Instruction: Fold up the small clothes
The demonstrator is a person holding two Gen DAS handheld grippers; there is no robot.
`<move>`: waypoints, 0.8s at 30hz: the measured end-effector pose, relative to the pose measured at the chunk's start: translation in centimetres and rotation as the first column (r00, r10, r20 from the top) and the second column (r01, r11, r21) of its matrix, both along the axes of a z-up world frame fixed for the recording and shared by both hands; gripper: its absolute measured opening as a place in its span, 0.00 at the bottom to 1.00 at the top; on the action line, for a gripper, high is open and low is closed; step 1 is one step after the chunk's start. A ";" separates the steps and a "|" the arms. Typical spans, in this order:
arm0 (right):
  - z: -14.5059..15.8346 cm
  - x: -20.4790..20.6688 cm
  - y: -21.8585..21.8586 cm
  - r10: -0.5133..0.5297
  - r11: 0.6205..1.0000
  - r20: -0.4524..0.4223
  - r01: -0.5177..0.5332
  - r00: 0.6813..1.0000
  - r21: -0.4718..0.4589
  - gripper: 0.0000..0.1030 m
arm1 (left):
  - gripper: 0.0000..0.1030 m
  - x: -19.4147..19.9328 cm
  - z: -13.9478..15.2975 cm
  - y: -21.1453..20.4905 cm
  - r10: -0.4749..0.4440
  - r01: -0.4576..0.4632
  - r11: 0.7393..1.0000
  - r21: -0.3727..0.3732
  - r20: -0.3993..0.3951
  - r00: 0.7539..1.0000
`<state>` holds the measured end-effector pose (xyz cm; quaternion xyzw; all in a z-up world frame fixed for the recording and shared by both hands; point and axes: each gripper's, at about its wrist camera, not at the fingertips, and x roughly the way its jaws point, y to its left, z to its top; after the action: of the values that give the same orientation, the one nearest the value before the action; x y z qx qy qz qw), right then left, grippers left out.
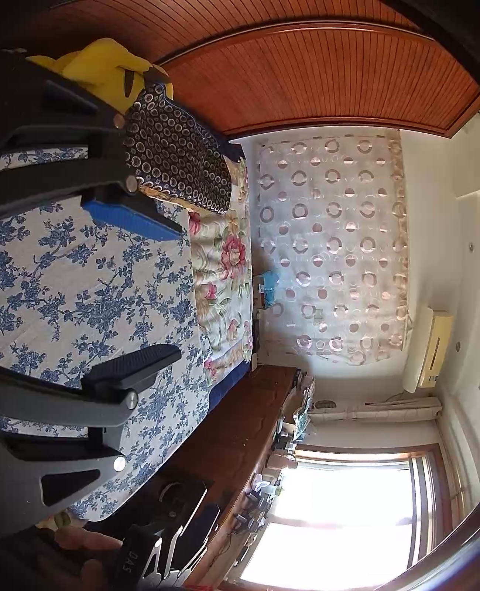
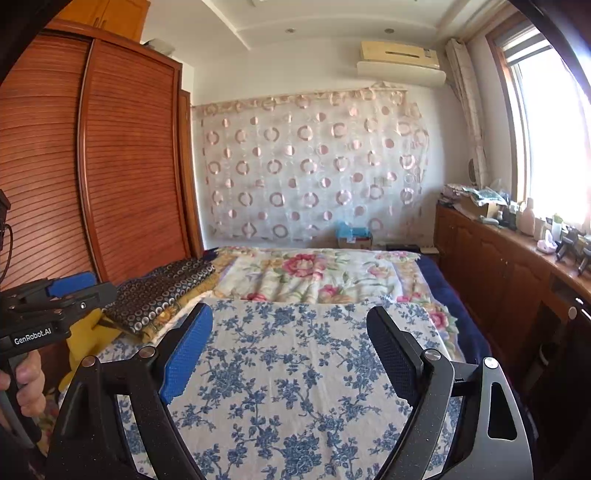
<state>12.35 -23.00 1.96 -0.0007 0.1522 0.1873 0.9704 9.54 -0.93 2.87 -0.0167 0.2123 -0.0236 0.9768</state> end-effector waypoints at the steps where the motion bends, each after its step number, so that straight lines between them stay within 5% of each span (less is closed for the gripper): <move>1: 0.0 0.0 0.0 -0.002 1.000 0.000 0.002 1.000 -0.001 0.85 | 0.56 0.0 -0.1 0.0 0.001 -0.001 1.000 -0.001 -0.001 1.000; 24: 0.1 -0.7 0.2 -0.012 1.000 0.008 0.012 1.000 0.005 0.85 | 0.56 -0.3 -0.6 0.1 0.019 -0.019 1.000 0.003 0.000 1.000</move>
<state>11.69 -22.85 2.07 0.0018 0.1479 0.1819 0.9721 9.25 -0.85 2.27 -0.0172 0.2121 -0.0138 0.9770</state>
